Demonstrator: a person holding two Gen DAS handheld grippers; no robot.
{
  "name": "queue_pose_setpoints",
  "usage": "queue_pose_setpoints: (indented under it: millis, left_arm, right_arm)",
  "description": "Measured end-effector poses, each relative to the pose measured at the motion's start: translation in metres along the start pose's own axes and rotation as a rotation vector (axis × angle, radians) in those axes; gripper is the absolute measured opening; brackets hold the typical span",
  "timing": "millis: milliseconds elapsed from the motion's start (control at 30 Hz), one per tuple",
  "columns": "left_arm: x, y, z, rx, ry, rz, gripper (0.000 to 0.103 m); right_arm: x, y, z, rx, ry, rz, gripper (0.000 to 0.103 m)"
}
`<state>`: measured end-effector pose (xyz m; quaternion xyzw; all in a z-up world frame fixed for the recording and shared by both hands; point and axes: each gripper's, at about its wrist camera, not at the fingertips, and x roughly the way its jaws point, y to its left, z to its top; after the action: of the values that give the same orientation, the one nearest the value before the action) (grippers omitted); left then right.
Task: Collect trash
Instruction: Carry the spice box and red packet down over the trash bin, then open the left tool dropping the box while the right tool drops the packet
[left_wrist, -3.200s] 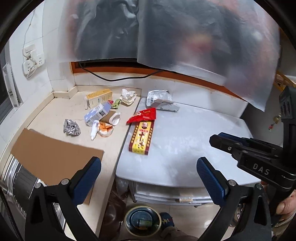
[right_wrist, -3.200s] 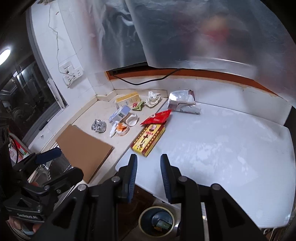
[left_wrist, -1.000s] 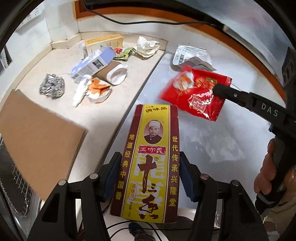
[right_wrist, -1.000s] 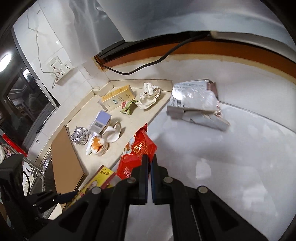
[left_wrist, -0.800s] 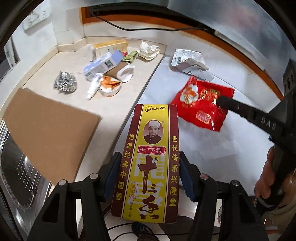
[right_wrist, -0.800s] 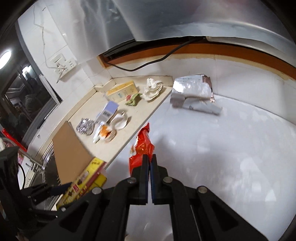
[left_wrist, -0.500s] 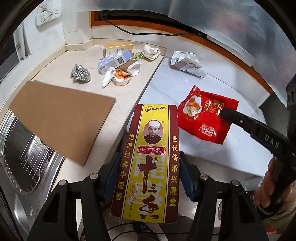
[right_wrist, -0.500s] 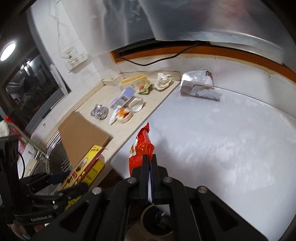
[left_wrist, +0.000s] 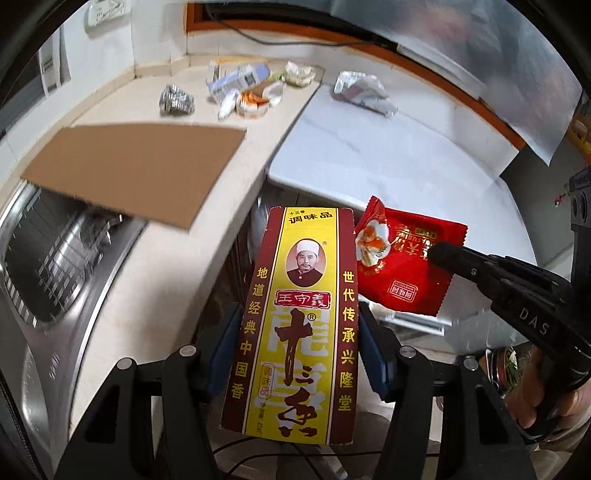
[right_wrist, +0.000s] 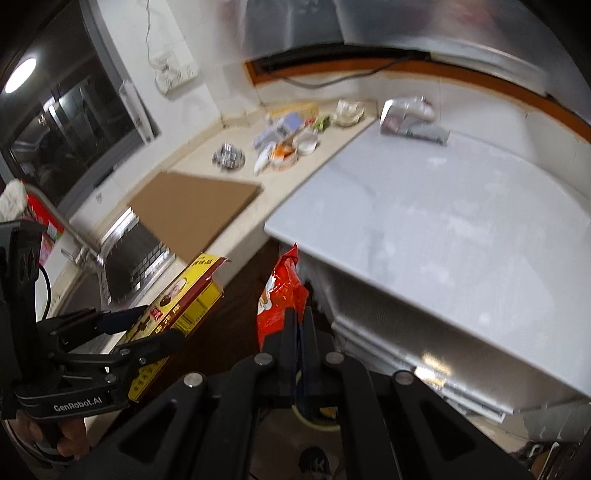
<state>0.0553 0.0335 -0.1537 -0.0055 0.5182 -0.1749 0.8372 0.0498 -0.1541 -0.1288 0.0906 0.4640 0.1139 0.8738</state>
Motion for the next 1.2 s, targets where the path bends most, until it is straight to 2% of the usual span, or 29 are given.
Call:
queue_pose_setpoints:
  millis: [200, 433, 733, 967, 1200]
  left_arm:
    - [0.021, 0.003, -0.023, -0.029, 0.057, -0.017, 0.058]
    - [0.071, 0.003, -0.047, -0.063, 0.141, -0.006, 0.058]
    - [0.177, 0.01, -0.082, -0.147, 0.241, 0.027, 0.058]
    - [0.268, 0.025, -0.106, -0.19, 0.288, 0.06, 0.059]
    - [0.342, 0.048, -0.13, -0.198, 0.361, 0.071, 0.059]
  right_arm:
    - [0.024, 0.002, -0.023, -0.024, 0.095, -0.029, 0.001]
    - [0.076, -0.014, -0.057, -0.007, 0.222, -0.032, 0.001]
    - [0.173, -0.054, -0.114, 0.023, 0.364, -0.038, 0.002]
    - [0.251, -0.092, -0.152, 0.061, 0.423, -0.061, 0.002]
    - [0.31, -0.109, -0.184, 0.064, 0.475, -0.059, 0.002]
